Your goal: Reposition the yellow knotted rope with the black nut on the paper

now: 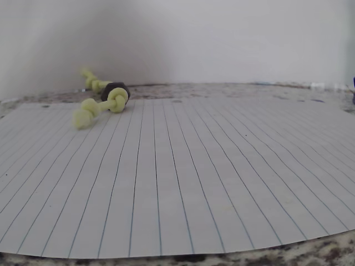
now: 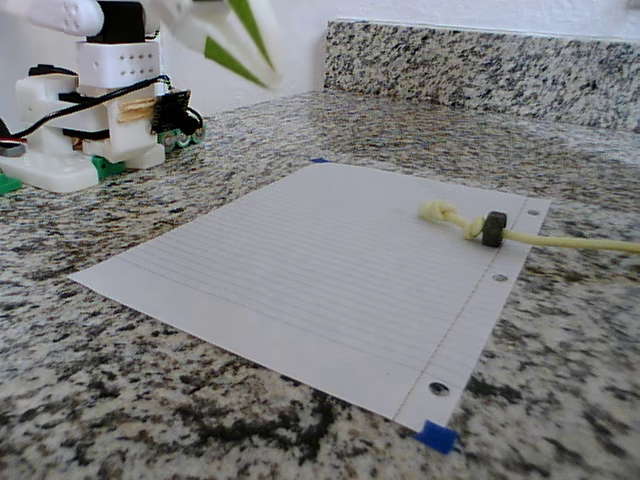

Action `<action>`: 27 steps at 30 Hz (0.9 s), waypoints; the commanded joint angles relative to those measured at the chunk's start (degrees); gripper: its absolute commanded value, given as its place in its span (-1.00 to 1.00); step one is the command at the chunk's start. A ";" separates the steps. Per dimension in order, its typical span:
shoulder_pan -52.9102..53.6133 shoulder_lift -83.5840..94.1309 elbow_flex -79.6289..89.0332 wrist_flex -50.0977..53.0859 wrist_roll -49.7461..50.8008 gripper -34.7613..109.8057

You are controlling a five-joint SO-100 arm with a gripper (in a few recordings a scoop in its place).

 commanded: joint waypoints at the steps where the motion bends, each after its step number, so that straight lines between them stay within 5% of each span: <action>1: -0.53 -9.58 -7.56 -1.14 2.55 -0.49; 11: -2.20 -37.00 -23.29 -1.49 44.47 -0.49; 19: -4.92 -52.82 -31.38 -5.71 50.98 -0.47; 27: -9.93 -63.11 -34.54 -12.92 60.29 -0.19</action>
